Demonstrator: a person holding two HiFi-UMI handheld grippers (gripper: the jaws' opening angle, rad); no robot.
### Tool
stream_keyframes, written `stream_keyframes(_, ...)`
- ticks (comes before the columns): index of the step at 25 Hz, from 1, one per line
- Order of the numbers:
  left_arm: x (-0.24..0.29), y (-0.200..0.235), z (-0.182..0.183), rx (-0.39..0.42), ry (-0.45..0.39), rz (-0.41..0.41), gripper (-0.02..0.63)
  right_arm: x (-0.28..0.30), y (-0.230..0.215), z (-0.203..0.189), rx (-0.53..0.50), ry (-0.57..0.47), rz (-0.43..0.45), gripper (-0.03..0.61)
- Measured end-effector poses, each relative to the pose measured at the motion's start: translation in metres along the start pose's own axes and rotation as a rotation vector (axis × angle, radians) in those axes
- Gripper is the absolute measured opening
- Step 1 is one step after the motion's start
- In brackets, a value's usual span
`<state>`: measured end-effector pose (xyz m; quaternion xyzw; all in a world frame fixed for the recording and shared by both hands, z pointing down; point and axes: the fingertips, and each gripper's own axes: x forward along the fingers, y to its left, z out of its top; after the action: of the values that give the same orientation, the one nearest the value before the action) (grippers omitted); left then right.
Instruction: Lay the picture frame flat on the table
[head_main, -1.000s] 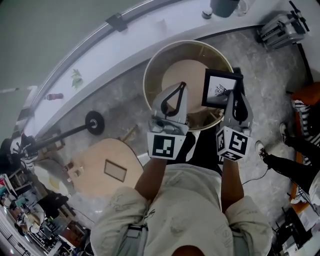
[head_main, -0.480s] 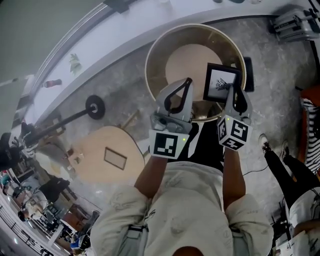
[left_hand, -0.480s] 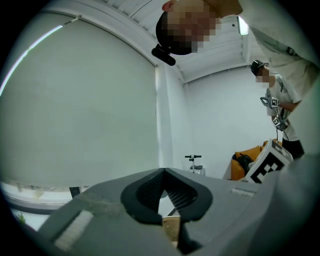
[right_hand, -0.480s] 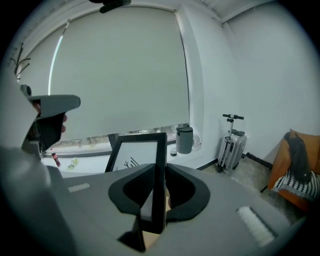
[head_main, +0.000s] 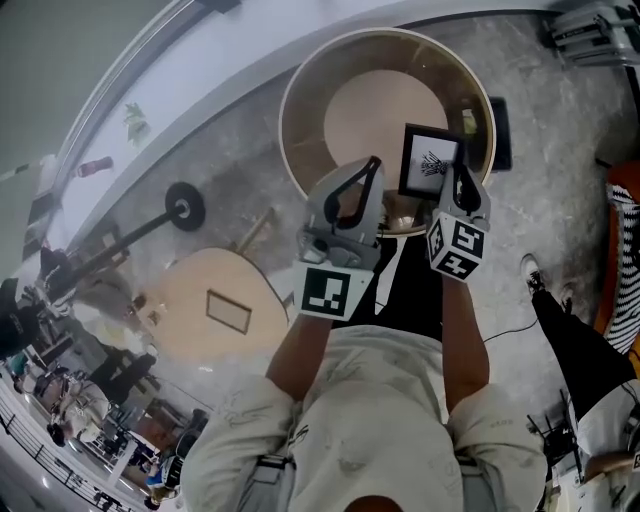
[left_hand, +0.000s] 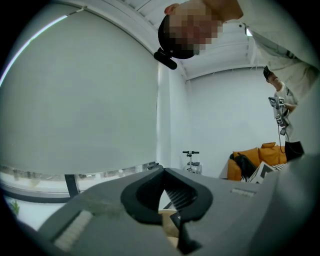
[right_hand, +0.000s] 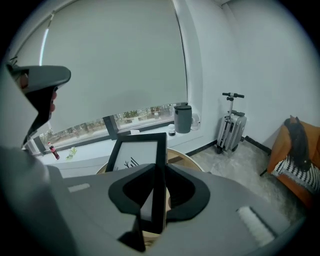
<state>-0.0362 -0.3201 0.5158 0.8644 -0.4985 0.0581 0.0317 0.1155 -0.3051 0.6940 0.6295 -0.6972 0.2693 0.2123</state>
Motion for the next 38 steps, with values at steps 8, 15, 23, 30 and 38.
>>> stream_keyframes(8,0.007,-0.009,-0.023,-0.026,0.034,-0.011,0.003,0.039,-0.017,-0.053,0.020,0.112,-0.013,0.069)
stream_keyframes(15,0.009,-0.010,-0.045,-0.075,0.036,-0.003,0.003,0.067,-0.022,-0.097,0.027,0.200,-0.009,0.069)
stream_keyframes(23,0.015,-0.020,-0.081,-0.070,0.087,-0.030,0.003,0.095,-0.026,-0.157,0.046,0.294,-0.012,0.069)
stream_keyframes(30,0.016,-0.023,-0.094,-0.075,0.107,-0.036,0.003,0.111,-0.034,-0.187,0.087,0.364,-0.023,0.069)
stream_keyframes(38,0.014,-0.024,-0.101,-0.082,0.118,-0.044,0.003,0.120,-0.035,-0.207,0.098,0.410,-0.031,0.069)
